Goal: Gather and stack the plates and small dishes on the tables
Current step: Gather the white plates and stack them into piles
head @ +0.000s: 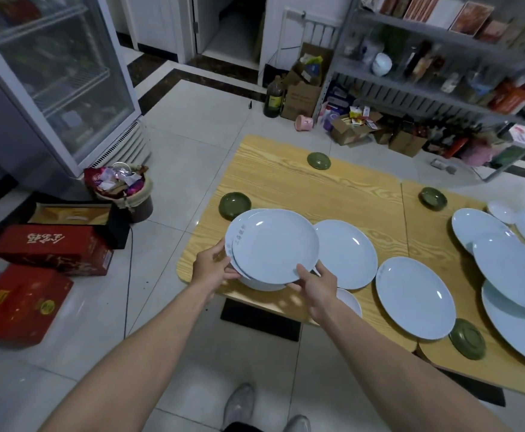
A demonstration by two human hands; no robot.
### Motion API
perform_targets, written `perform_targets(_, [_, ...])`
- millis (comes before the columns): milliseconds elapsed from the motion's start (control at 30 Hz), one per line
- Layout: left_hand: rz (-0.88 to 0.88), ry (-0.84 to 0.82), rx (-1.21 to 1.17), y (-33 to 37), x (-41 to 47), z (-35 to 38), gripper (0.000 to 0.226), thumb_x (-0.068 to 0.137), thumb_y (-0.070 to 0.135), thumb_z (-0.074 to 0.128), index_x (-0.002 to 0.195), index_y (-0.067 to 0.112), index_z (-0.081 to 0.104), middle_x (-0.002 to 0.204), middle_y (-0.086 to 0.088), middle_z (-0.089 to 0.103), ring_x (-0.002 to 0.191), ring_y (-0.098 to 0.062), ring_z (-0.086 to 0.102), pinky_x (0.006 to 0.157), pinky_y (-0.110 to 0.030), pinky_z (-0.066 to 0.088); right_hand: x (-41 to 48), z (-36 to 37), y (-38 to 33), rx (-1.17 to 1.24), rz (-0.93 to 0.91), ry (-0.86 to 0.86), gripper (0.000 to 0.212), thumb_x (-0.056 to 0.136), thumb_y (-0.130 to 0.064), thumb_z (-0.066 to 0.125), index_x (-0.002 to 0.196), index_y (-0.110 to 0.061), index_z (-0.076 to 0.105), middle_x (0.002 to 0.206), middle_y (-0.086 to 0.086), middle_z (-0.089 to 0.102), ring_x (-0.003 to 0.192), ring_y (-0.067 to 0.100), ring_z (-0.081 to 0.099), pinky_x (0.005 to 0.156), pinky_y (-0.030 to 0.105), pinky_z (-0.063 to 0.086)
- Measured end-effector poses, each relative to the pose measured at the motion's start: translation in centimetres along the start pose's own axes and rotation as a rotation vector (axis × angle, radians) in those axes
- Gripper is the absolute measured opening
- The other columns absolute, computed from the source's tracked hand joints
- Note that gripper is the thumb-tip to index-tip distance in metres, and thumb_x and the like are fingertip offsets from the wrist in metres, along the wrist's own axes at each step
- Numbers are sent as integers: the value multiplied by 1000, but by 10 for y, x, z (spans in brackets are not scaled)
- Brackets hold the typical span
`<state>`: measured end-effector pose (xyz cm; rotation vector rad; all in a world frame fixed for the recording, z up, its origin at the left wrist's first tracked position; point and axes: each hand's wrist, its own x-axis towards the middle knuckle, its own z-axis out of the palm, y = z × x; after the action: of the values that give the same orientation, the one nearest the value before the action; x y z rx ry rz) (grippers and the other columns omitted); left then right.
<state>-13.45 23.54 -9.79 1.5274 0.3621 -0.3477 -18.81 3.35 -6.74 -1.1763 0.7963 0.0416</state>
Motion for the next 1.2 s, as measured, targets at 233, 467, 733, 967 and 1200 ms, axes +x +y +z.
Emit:
perform_targets(233, [-14,54,47,-4,6,1,56,94,-5,57,145,14,44,154,-7,37,70,-20,70,68,-33,62,10,1,-1,-176,-3,72,51,85,3,73,134,-5,60,105,1,66,79,22,72,73,31,62])
perform_targets(467, [-15,77,92,-5,10,0,57,91,-2,63,143,15,48,155,-9,36,69,-21,73,68,-34,62,16,-3,4,-318,5,97,45,81,0,78,124,-2,65,87,-3,69,78,20,68,73,29,60])
perform_targets(733, [5,41,133,-5,10,-2,57,93,-5,58,145,17,45,155,-7,36,67,-19,73,72,-37,62,17,0,4,-419,-15,84,41,85,-5,75,125,-5,66,95,6,71,85,21,66,51,11,50])
perform_targets(967, [110,34,373,12,-4,2,51,94,-4,47,132,28,58,112,2,64,79,-22,66,73,-32,57,9,-7,-5,-855,-178,22,43,92,-29,68,130,-10,62,117,4,64,114,27,58,85,31,44])
perform_targets(1200, [444,-12,1417,35,-16,24,58,98,42,41,152,24,28,161,-5,21,139,-29,29,112,-43,29,6,-41,-50,-1881,-567,-75,82,97,-63,39,159,-20,10,165,10,10,153,29,2,118,57,-5])
